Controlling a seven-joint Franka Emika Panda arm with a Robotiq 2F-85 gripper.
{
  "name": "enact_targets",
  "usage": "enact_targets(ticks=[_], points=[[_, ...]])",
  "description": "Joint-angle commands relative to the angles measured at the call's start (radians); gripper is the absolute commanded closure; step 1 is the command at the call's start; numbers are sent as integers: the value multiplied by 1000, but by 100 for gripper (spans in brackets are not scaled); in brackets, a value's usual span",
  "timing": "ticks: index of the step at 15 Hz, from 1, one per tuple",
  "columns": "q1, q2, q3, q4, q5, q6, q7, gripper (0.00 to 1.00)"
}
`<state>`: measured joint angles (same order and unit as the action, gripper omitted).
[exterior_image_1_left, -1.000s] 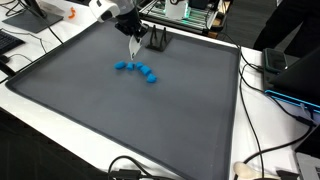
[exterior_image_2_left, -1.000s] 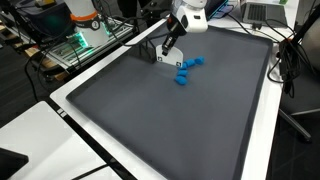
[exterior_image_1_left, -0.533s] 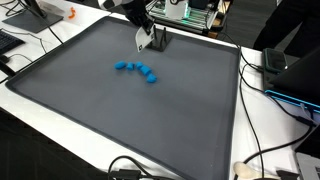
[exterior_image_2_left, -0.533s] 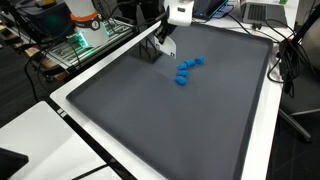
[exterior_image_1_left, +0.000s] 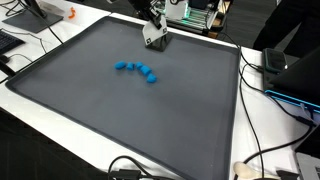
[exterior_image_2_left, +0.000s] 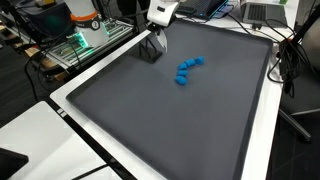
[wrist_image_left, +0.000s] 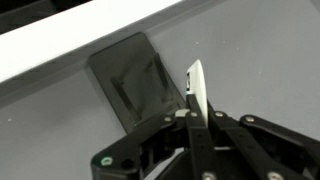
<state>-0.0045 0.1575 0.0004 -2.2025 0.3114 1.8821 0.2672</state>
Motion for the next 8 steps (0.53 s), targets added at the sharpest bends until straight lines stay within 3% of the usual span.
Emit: enact_targets(ticks=[1, 8], points=[[-7, -75, -15, -99, 84, 24, 71, 99], [-16, -134, -25, -213, 192, 102, 144, 99]])
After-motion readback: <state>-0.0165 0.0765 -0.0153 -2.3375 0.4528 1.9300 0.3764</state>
